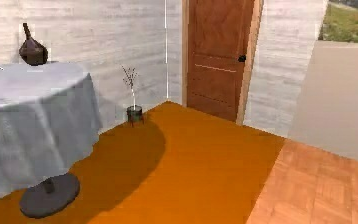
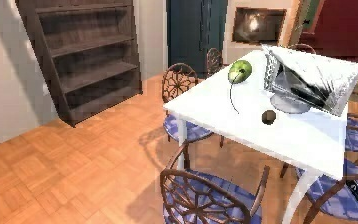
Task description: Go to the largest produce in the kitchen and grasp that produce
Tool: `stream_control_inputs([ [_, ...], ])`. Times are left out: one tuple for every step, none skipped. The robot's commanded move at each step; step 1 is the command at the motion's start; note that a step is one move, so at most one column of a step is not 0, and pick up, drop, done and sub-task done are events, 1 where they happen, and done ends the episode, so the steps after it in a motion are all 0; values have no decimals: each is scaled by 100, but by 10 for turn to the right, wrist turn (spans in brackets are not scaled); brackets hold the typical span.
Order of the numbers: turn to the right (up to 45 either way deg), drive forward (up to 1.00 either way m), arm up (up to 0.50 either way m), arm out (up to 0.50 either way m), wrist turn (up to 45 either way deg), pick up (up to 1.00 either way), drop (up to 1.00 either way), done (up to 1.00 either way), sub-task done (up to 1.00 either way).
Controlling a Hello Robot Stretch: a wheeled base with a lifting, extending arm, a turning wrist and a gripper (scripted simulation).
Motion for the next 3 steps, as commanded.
stream_control_inputs([
  [330,0,0,0,0,0,0,0,0],
  [0,55,0,0,0,0,0,0,0],
  [420,0,0,0,0,0,0,0,0],
])
